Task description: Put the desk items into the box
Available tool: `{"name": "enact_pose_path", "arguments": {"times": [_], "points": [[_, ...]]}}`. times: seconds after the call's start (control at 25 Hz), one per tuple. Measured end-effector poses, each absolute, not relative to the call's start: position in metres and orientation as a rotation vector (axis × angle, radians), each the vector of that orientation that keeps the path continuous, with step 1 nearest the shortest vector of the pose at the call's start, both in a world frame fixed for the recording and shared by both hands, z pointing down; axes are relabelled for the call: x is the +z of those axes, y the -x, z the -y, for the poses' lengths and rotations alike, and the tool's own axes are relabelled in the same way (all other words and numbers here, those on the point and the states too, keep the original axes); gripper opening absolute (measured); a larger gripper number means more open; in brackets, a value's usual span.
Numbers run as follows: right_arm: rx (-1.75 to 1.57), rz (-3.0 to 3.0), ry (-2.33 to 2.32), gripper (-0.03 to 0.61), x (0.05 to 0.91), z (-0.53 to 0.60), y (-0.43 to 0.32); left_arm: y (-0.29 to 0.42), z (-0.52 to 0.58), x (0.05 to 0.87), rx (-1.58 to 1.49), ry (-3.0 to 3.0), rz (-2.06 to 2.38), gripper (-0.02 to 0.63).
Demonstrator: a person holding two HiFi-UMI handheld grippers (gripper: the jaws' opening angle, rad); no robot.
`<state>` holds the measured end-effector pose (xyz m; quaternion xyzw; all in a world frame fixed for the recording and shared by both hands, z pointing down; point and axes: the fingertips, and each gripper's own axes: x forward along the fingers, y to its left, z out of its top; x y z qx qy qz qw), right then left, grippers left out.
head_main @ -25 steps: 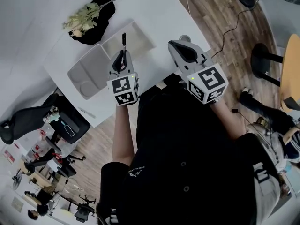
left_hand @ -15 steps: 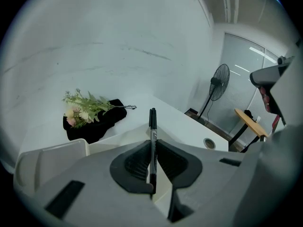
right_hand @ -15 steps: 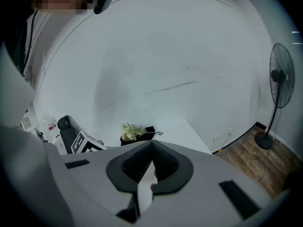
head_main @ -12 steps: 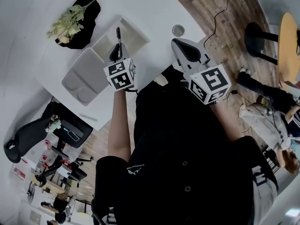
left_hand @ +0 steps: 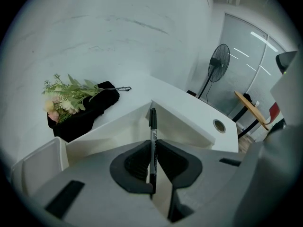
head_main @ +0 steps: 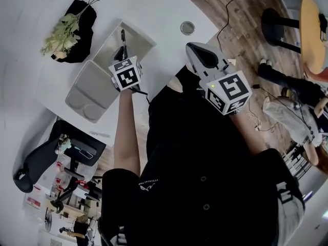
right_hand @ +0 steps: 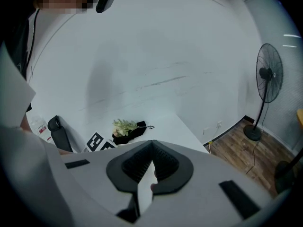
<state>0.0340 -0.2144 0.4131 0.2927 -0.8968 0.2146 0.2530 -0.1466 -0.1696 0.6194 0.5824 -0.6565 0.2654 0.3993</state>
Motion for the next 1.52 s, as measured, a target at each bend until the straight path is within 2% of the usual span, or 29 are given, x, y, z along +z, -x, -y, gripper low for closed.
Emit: {"name": "enact_pose_path", "arguments": {"times": [0.76,1.24,1.52], "points": [[0.616,2.395,-0.860,-0.002,0.422,0.206,-0.049,0.150,0.155,0.661,0.740,-1.332,1.592,0.048],[0.601,2.415,-0.895,-0.002,0.410,0.190,-0.052,0.145,0.160,0.630,0.693,-1.462,1.630,0.094],[0.591,2.434,-0.886,-0.002,0.405,0.168,-0.050,0.136,0.148,0.602,0.599,-1.544,1.632,0.077]]}}
